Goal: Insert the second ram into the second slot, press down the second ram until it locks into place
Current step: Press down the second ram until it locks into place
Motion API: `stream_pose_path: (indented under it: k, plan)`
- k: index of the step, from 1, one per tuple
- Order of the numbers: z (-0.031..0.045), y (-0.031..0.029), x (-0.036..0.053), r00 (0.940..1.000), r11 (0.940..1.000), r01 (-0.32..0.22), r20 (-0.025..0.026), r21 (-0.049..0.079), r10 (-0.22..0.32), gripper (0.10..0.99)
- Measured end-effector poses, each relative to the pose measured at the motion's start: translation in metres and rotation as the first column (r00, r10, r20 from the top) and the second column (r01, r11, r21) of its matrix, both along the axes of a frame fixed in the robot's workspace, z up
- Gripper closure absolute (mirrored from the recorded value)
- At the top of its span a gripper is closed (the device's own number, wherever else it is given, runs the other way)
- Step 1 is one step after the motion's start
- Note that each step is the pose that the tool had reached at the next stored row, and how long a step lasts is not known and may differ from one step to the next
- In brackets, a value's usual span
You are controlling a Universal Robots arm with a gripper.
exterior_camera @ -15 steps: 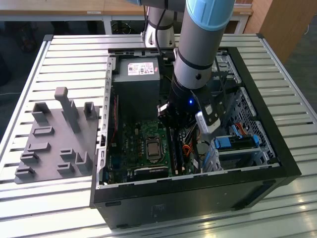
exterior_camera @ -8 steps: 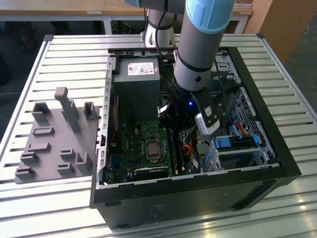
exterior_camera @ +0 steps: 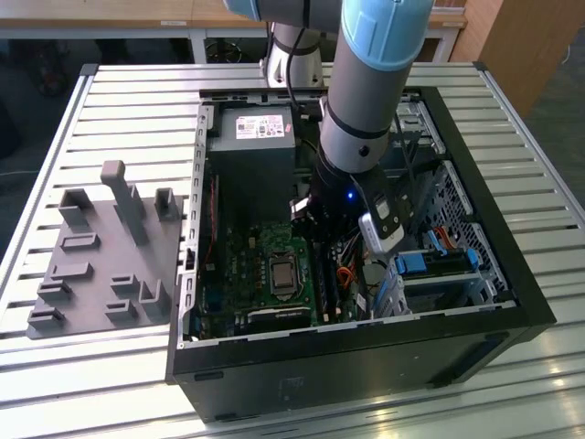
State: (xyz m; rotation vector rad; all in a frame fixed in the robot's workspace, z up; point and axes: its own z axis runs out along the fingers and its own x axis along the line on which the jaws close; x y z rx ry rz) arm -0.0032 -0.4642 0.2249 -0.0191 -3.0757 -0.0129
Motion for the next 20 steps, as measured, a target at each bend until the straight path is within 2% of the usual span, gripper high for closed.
stream_pose_path:
  k: [12,14,17,20]
  plan:
    - [-0.0113,-0.0001,0.0,1.0,1.0,0.0,-0.0003,-0.003,0.0,0.98]
    - [-0.0113,0.0001,0.0,1.0,1.0,0.0,-0.0004,-0.003,0.0,0.98]
    - [-0.0072,0.0005,0.0001,1.0,1.0,0.0,0.0008,0.0,0.0,0.98]
    - [0.0026,0.0001,0.0,1.0,1.0,0.0,0.0001,-0.002,0.0,0.98]
